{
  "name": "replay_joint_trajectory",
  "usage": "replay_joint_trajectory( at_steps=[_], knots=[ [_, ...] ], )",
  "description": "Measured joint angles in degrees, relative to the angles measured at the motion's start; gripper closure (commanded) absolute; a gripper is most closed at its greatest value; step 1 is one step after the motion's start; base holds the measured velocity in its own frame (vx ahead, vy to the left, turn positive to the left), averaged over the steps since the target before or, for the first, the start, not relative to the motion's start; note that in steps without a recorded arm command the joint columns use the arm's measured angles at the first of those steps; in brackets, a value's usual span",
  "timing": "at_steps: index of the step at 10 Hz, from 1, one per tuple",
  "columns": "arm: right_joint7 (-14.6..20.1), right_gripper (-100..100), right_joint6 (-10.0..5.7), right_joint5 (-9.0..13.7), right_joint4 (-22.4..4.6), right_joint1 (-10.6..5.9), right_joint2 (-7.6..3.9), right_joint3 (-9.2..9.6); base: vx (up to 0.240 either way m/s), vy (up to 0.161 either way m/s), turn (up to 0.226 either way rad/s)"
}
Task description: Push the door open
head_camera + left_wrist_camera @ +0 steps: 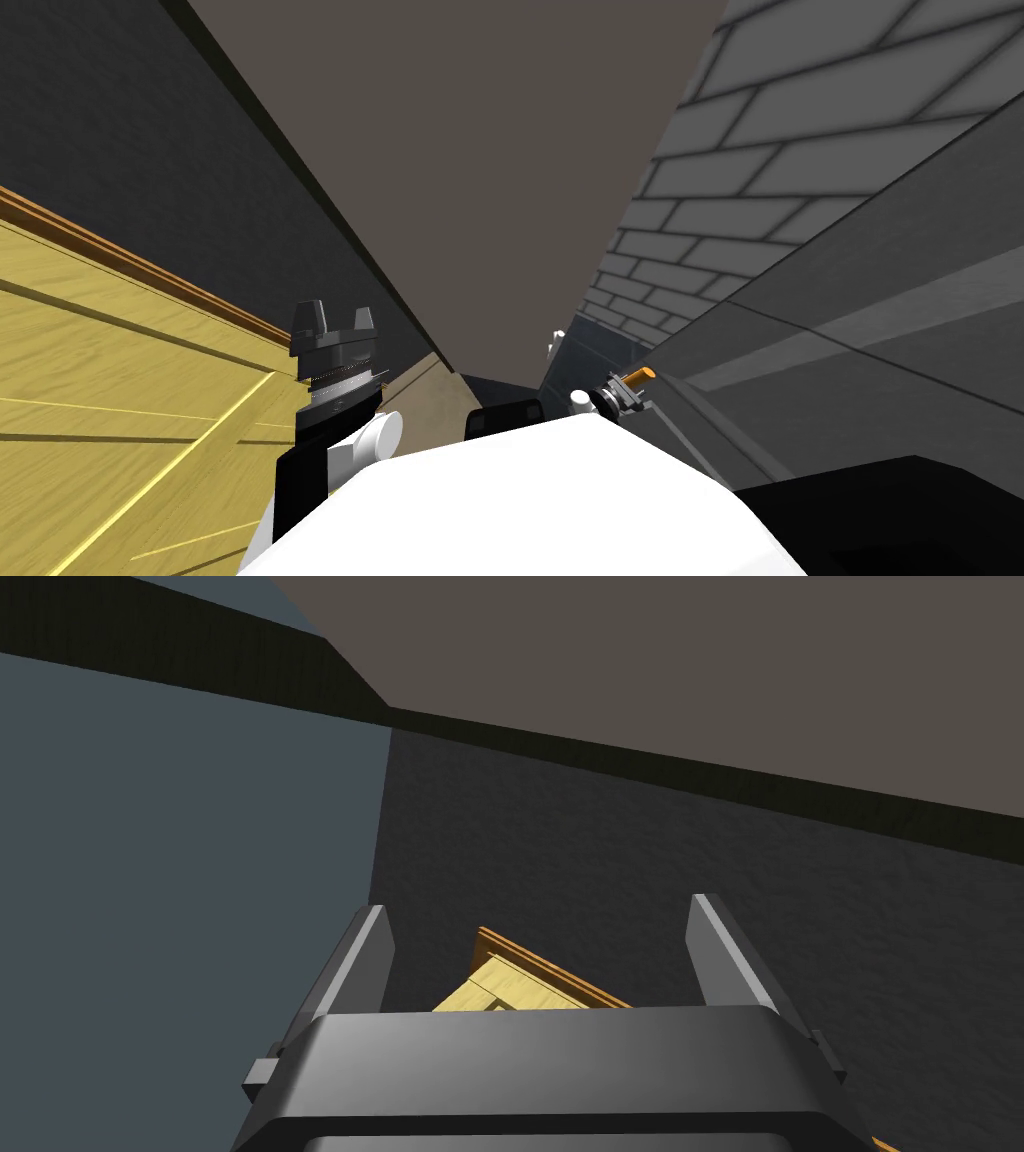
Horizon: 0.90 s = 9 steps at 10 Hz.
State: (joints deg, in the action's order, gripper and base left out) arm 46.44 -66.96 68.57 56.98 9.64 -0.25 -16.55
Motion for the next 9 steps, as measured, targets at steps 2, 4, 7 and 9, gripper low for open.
replay_joint_trajectory(
  at_steps=[2, 4, 7, 9],
  knots=[
    [-0.94, 100, -0.08, 1.17, 2.20, 1.17, 0.04, -1.00, -0.014, -0.072, 0.071],
    [-0.34, 100, -0.78, 1.58, 0.64, 0.33, -0.73, -1.64, -0.026, -0.060, 0.075],
    [-0.85, 100, -1.00, 2.38, 0.58, 0.05, -1.11, -2.47, 0.000, -0.035, 0.009],
    [-0.65, 100, -1.47, 2.47, 0.43, 0.16, -1.07, -2.70, -0.004, -0.022, 0.042]
  ],
)
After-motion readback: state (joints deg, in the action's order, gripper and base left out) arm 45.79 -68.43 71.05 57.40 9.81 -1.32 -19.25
